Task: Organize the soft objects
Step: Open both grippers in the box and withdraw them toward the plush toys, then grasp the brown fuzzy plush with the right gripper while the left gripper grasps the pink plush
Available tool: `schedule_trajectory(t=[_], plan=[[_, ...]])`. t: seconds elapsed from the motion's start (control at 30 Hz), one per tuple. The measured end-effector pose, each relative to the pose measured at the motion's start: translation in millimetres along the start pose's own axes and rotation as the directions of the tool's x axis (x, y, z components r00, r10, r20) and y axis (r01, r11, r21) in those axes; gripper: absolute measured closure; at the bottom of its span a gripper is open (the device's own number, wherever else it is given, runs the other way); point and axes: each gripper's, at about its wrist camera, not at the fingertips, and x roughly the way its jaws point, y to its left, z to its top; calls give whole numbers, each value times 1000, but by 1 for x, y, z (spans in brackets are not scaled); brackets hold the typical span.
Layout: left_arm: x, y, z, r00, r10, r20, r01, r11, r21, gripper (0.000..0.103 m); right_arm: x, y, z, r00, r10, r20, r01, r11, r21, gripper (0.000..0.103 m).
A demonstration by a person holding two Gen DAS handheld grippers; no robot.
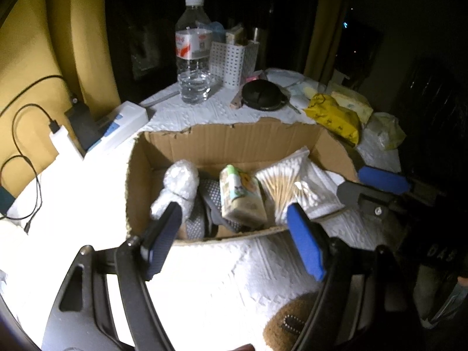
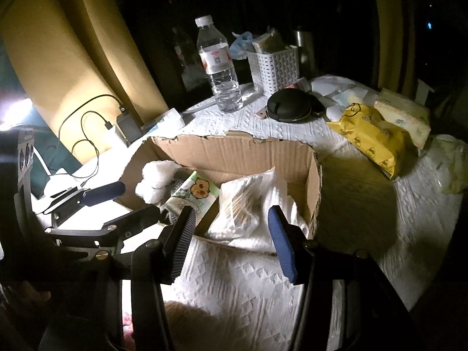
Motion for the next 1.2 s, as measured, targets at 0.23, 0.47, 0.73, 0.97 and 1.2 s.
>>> schedule_trajectory(t=[0.23, 0.47, 0.73, 0.97, 1.2], plan=[[-26, 0, -8, 1000, 15, 27, -16, 1000, 10, 27, -19, 12, -10, 1000, 4, 23, -4, 1000, 0, 48], [-50, 2, -22, 999, 19, 48, -20, 1000, 11, 25, -33, 22, -23, 999, 13, 34, -13, 1000, 1, 48], [-63, 1, -41, 999, 17, 47, -17, 1000, -1, 25, -44, 31, -40, 999, 19, 30, -19, 1000, -5, 48], [-71, 3, -60, 999, 16, 43, -15, 1000, -20, 24, -48, 41, -57, 999, 25, 21, -25, 1000, -10, 48], [-76, 9, -79, 999, 19, 32, -18, 999, -35, 24, -46, 50, -72, 1000, 31, 4, -30, 999, -14, 48]])
